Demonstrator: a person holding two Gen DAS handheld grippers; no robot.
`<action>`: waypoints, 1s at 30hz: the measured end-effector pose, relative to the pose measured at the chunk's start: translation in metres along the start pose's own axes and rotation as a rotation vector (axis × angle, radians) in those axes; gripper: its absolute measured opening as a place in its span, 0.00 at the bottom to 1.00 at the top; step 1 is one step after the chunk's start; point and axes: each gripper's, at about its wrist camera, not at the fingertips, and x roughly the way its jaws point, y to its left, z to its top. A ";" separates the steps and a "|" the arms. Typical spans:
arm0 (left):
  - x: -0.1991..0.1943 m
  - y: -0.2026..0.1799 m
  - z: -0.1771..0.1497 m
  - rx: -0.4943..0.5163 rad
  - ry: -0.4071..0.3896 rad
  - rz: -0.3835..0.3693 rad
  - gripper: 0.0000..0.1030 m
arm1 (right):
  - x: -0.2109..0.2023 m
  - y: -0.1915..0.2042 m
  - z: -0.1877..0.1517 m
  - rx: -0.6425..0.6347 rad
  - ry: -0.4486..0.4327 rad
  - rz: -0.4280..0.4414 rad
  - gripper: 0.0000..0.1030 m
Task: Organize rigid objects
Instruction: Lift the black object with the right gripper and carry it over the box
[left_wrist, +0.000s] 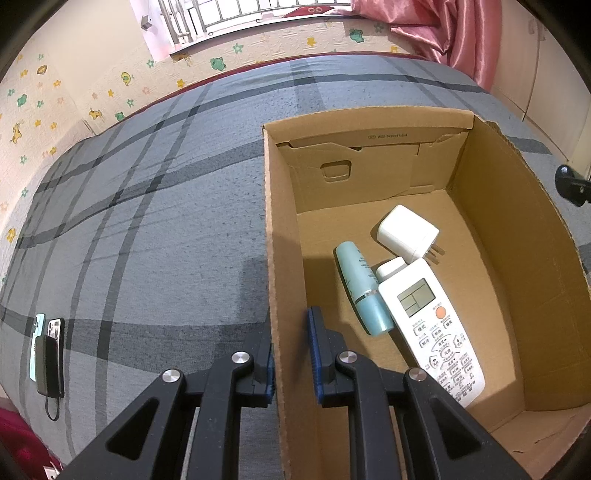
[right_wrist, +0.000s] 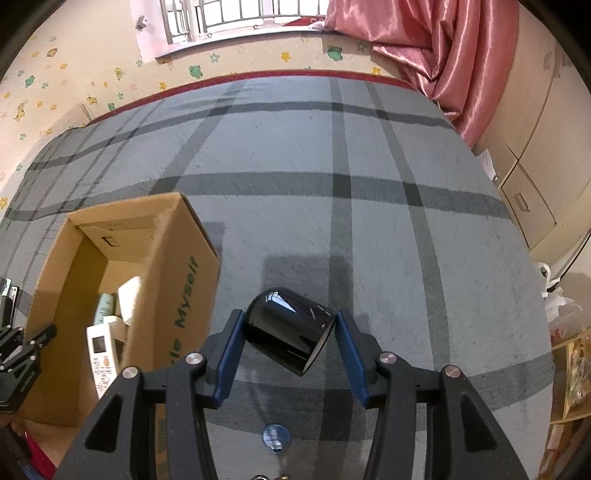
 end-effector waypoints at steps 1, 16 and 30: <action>0.000 0.000 0.000 0.001 0.000 0.001 0.15 | -0.003 0.002 0.001 -0.002 -0.006 0.002 0.51; -0.001 -0.001 -0.001 -0.001 -0.002 -0.001 0.15 | -0.041 0.046 0.017 -0.075 -0.067 0.053 0.51; 0.000 0.000 -0.001 -0.004 -0.003 -0.004 0.15 | -0.040 0.107 0.014 -0.170 -0.057 0.135 0.51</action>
